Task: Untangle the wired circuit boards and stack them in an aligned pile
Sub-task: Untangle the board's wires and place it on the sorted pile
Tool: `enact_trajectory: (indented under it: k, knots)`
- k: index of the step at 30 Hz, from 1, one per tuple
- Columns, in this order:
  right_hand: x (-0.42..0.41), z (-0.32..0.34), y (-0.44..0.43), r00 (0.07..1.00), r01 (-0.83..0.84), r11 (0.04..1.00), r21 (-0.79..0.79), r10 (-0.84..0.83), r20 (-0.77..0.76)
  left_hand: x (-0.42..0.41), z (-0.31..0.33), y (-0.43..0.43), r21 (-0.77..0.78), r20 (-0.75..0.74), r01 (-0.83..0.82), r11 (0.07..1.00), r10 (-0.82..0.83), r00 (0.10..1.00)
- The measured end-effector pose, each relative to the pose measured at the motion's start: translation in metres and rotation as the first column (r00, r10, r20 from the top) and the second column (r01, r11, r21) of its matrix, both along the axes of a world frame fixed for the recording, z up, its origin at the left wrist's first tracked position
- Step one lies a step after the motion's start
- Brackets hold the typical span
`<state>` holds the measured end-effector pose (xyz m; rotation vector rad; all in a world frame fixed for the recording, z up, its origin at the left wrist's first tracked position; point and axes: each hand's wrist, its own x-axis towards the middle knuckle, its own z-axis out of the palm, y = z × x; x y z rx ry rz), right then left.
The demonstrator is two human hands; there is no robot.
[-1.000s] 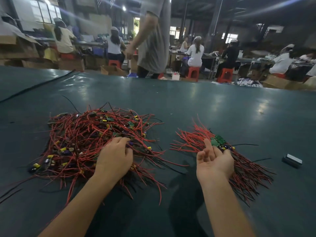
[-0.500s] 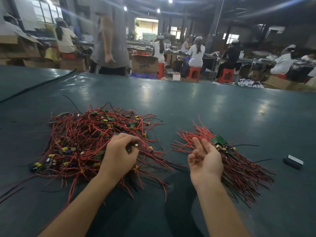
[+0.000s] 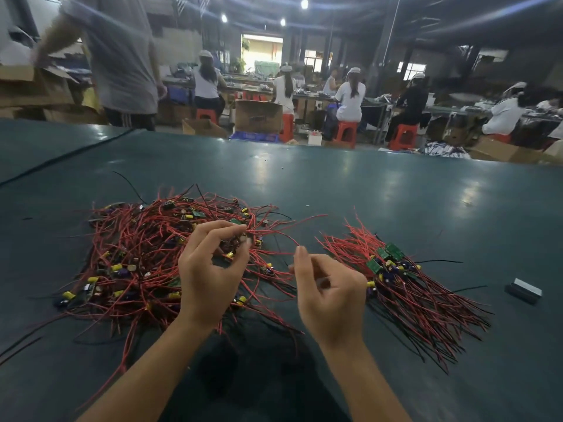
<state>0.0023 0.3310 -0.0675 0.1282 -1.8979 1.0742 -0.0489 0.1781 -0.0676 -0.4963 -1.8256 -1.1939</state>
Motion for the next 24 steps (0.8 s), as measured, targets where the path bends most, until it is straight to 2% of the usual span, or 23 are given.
enact_trajectory:
  k: [5, 9, 11, 13, 16, 19, 24]
  knots:
    - [-0.004, -0.006, 0.001, 0.971, 0.012, 1.000, -0.021, -0.007, 0.241, 0.000, -0.001, 0.001, 0.078, 0.109, 0.036, 0.996, -0.044, 0.993]
    - [-0.004, -0.008, -0.002, 0.957, -0.062, 0.996, -0.062, 0.077, 0.279, 0.001, -0.004, 0.005, 0.211, 0.263, 0.122, 0.970, -0.176, 0.949]
    - [-0.005, -0.009, -0.005, 0.954, -0.098, 0.989, -0.111, 0.125, 0.271, -0.002, -0.008, 0.007, 0.345, 0.401, 0.153, 0.926, -0.293, 0.868]
    - [-0.005, -0.010, -0.007, 0.960, -0.111, 0.987, -0.116, 0.137, 0.246, -0.004, -0.011, 0.011, 0.556, 0.502, 0.144, 0.819, -0.469, 0.727]
    - [-0.006, -0.011, -0.008, 0.966, -0.106, 0.988, -0.109, 0.128, 0.224, -0.004, -0.010, 0.013, 0.771, 0.498, 0.076, 0.632, -0.674, 0.546]
    - [-0.007, -0.012, -0.006, 0.956, -0.109, 0.979, -0.170, 0.150, 0.252, -0.007, -0.007, 0.011, 0.840, 0.457, 0.048, 0.541, -0.752, 0.475]
    - [-0.010, -0.011, -0.007, 0.897, -0.120, 0.902, -0.414, 0.277, 0.344, -0.004, -0.003, 0.014, 0.853, 0.455, 0.089, 0.514, -0.817, 0.355]
